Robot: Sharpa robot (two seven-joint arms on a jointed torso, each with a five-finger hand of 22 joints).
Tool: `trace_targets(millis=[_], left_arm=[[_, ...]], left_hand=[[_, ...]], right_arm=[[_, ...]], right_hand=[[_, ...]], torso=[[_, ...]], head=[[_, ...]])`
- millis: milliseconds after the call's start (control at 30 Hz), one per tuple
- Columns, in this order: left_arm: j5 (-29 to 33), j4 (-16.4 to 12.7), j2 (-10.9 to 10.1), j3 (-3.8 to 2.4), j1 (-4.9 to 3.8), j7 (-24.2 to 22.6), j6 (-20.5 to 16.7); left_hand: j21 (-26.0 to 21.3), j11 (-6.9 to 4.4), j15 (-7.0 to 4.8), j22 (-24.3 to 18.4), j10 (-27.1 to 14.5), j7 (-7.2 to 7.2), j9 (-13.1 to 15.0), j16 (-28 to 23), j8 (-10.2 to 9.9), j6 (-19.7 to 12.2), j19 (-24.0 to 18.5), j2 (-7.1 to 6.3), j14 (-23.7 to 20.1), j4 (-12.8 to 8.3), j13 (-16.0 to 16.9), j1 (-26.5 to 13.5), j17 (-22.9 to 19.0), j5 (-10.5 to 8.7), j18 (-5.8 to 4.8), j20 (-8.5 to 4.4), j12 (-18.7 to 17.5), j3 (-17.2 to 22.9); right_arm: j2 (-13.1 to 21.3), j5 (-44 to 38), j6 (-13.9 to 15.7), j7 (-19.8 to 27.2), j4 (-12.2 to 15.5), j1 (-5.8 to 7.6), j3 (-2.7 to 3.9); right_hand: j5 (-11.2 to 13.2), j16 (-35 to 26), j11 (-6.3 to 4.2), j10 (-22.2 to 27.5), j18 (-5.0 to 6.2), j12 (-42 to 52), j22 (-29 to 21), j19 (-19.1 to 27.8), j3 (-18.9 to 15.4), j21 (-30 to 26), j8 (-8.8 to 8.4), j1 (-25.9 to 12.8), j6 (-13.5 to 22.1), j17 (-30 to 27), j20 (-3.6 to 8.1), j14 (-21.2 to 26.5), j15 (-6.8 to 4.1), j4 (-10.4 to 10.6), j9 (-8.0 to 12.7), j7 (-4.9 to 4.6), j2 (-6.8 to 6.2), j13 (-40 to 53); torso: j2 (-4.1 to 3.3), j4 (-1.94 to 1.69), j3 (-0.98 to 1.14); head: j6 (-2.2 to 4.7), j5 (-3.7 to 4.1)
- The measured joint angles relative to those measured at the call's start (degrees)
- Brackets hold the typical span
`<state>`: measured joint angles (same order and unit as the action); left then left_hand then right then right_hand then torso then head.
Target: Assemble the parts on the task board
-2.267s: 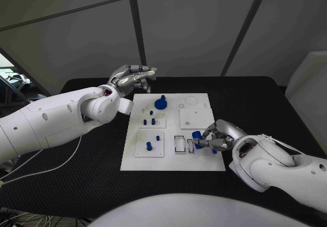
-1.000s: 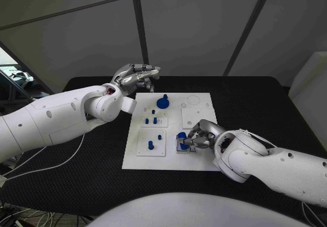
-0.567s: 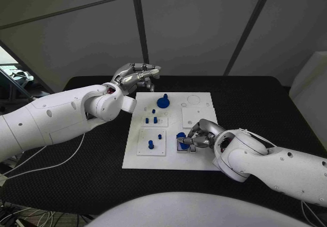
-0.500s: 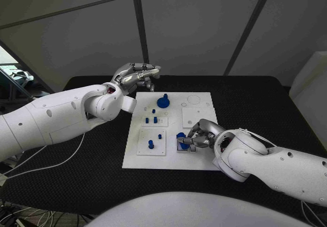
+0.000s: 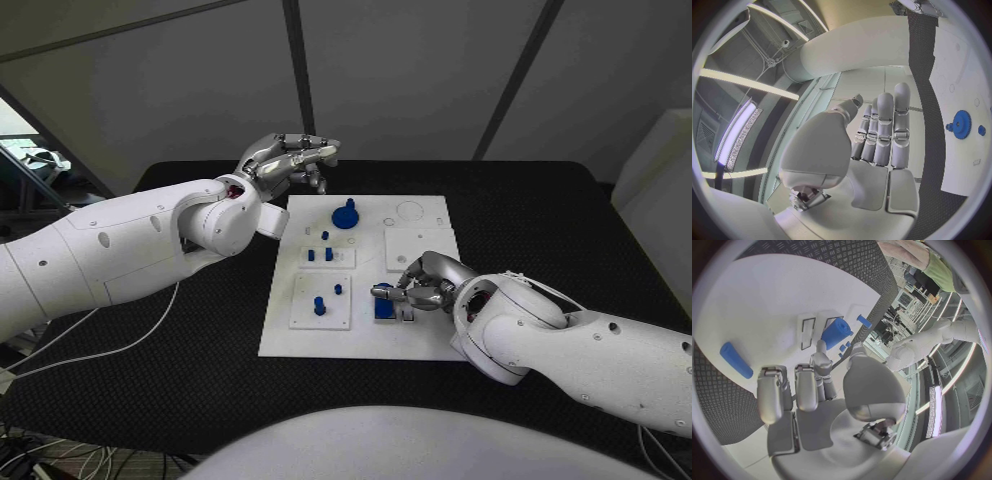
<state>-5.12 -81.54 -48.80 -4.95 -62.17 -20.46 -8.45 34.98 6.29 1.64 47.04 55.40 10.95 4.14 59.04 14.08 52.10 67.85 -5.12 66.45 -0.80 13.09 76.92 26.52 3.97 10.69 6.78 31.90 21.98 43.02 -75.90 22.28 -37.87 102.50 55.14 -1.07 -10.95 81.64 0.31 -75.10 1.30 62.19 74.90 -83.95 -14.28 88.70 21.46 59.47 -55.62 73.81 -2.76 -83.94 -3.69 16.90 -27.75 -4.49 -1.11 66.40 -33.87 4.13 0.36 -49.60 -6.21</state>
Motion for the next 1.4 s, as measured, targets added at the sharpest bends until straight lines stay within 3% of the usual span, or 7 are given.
trace_targets(millis=[67,133,200,300,500,1067,1400], left_arm=[[0.00,0.00,-0.02,0.00,0.00,0.00,0.00],[0.00,0.00,-0.03,0.00,0.00,0.00,0.00],[0.00,0.00,-0.05,0.00,0.00,0.00,0.00],[0.00,-0.01,-0.10,0.00,0.00,0.00,0.00],[0.00,0.00,-0.10,0.00,0.00,0.00,0.00],[0.00,0.15,0.03,0.00,0.00,0.00,0.01],[0.00,0.19,0.04,0.00,0.01,0.01,0.01]], left_hand=[[0.00,0.00,0.00,0.00,0.00,0.00,0.00,0.00,0.00,0.00,0.00,0.00,0.00,0.00,0.00,0.00,0.00,0.00,-0.01,0.00,0.00,0.00],[0.00,0.00,0.00,0.00,0.00,0.00,0.00,0.00,0.00,0.00,0.00,0.00,0.00,0.00,0.00,0.00,0.00,0.00,-0.01,0.00,0.00,0.00],[0.00,0.00,0.00,0.00,0.00,0.00,0.00,0.00,0.00,0.00,0.00,0.00,0.00,0.00,0.00,0.00,0.00,0.00,-0.01,0.00,0.00,0.00],[0.00,0.00,0.00,0.00,0.00,0.00,0.00,0.00,0.00,0.00,0.00,0.00,0.00,0.00,0.00,0.00,0.00,0.00,-0.01,0.00,0.00,0.00],[0.00,0.00,0.00,0.00,0.00,0.00,0.00,0.00,0.00,0.00,0.00,0.00,0.00,0.00,0.00,0.00,0.00,0.00,0.00,0.00,0.00,0.00],[0.00,0.00,0.00,0.00,0.00,0.00,0.00,0.00,0.00,0.00,0.00,0.00,0.00,0.00,0.00,0.00,0.00,0.00,-0.01,0.00,0.00,0.00],[0.00,0.00,0.00,0.00,0.00,0.00,0.00,0.00,0.00,0.00,0.00,0.00,0.00,0.00,0.00,0.00,0.00,0.00,0.00,0.00,0.00,0.00]], right_arm=[[0.09,-0.31,0.18,0.00,0.07,0.00,0.00],[0.27,-0.67,0.37,0.00,0.26,0.00,0.00],[0.60,-1.14,0.58,0.05,0.59,0.00,0.00],[1.11,-1.80,0.85,0.18,1.08,0.00,0.00],[1.69,-3.07,0.90,0.70,2.09,0.00,0.00],[1.03,-4.99,0.57,1.74,1.75,-0.02,-0.01],[1.02,-5.89,-0.86,1.56,0.37,-0.02,-0.01]], right_hand=[[-0.94,0.00,0.00,0.00,0.00,-0.15,0.00,0.00,0.60,0.00,0.00,0.06,0.20,-0.09,0.00,0.00,0.00,-0.22,-0.23,-0.20,0.06,-0.18],[-3.64,0.00,0.00,0.00,0.00,-0.15,0.00,0.00,1.21,0.00,0.00,1.34,0.20,-0.09,0.00,0.00,0.00,-0.49,-0.64,-0.20,1.04,-0.23],[-7.02,-0.26,0.00,0.00,0.00,-0.14,0.00,0.00,1.66,0.00,0.00,4.08,0.20,-0.10,0.00,0.00,0.00,-0.96,-1.15,-0.20,1.04,-0.20],[-8.82,-0.30,-0.22,-0.22,-0.01,0.07,0.00,0.00,2.32,0.00,0.70,7.38,0.07,-0.15,0.00,0.00,0.00,-1.74,-1.81,-0.07,1.04,0.41],[-5.45,-0.30,-1.02,-1.69,0.00,2.45,0.00,-0.22,3.05,0.00,2.84,14.88,-0.71,-0.06,0.22,-0.21,-0.21,-5.91,-3.57,0.71,0.65,2.43],[-4.30,-0.30,-1.33,-3.22,0.00,5.21,0.00,0.00,2.04,0.00,5.16,14.87,-0.74,0.23,0.43,-0.21,-0.63,-5.37,-5.62,1.13,1.00,4.73],[-4.67,-0.30,-1.75,-3.63,0.00,5.61,0.00,-0.01,2.52,0.00,6.11,17.09,-0.35,0.49,0.84,-0.03,-0.86,-6.47,-6.39,1.51,2.75,5.39]], torso=[[0.00,0.00,0.00],[0.00,0.00,0.02],[0.00,0.00,0.02],[0.00,0.00,0.03],[-0.01,0.00,0.04],[-0.05,-0.04,0.03],[-0.07,-0.05,0.02]], head=[[0.00,0.02],[0.04,0.04],[0.07,0.07],[0.08,0.09],[0.09,0.13],[-0.12,0.04],[-0.39,0.04]])
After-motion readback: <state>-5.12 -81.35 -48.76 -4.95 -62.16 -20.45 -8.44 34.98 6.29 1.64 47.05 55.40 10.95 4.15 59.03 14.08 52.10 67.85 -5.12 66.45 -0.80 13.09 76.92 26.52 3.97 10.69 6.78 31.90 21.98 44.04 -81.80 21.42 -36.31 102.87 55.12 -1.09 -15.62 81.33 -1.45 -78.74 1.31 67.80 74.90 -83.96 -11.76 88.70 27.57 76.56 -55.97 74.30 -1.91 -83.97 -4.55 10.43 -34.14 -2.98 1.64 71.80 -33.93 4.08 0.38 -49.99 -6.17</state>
